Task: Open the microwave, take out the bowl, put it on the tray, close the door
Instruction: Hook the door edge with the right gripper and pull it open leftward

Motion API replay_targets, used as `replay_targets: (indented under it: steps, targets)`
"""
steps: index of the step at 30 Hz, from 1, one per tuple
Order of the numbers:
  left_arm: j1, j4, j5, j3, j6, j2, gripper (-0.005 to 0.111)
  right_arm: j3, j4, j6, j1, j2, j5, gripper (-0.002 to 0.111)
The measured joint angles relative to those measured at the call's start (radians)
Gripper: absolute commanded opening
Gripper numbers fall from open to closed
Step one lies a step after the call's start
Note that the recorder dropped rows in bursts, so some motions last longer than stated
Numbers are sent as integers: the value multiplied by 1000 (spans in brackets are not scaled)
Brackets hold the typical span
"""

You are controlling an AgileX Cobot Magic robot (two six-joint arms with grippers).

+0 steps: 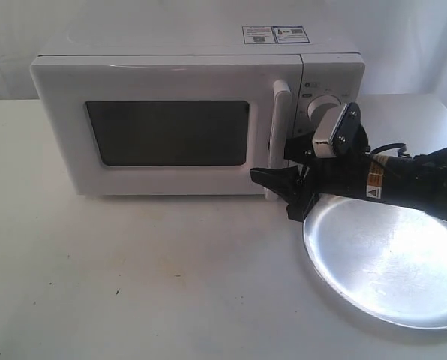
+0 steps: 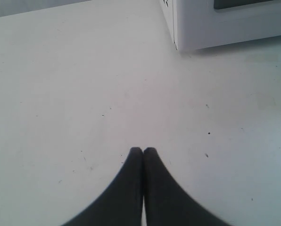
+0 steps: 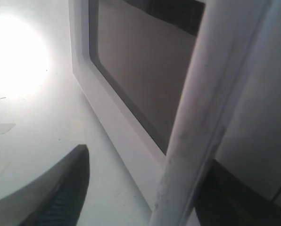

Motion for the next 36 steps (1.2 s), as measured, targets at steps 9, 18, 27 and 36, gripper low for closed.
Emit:
replay_targets:
  steps: [9,18,27,36]
  targets:
    - [0,0,0,0,0,0,0,-9,-83,55,0,-45,68,0]
    - [0,0,0,0,0,0,0,-21,-166,121,0,-77,109,0]
    - [0,0,0,0,0,0,0,-10,-335,140,20,-85,-8,0]
    - [0,0,0,0,0,0,0,-10,-297,272,20,-85,8,17]
